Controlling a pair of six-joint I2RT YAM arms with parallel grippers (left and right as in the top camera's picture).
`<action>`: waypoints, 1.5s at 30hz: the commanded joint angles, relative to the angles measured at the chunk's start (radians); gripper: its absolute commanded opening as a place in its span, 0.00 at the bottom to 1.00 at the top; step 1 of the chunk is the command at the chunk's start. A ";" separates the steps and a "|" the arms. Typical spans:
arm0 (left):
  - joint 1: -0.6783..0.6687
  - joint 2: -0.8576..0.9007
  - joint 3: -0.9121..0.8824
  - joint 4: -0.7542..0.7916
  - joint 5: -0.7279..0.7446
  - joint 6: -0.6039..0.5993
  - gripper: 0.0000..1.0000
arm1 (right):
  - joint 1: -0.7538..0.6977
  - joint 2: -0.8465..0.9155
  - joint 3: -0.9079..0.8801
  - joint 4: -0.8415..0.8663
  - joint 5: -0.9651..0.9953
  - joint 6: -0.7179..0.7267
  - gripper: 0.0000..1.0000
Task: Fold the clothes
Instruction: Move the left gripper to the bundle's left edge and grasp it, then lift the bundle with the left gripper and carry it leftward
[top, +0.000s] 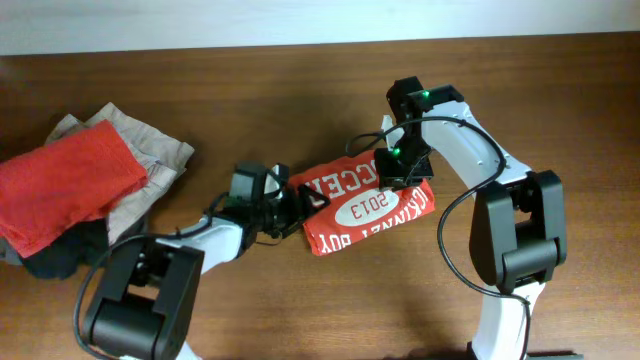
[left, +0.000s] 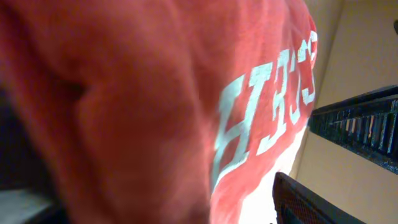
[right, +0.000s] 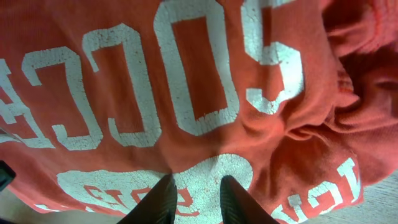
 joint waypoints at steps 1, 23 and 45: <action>-0.006 0.072 -0.027 -0.034 -0.071 0.029 0.76 | 0.011 0.002 -0.008 0.003 -0.009 0.007 0.29; -0.011 0.068 -0.026 -0.246 0.116 0.014 0.85 | 0.011 0.002 -0.008 -0.001 -0.009 0.006 0.28; -0.073 0.059 -0.026 0.048 0.000 -0.057 0.50 | 0.011 0.002 -0.008 0.011 -0.035 0.007 0.28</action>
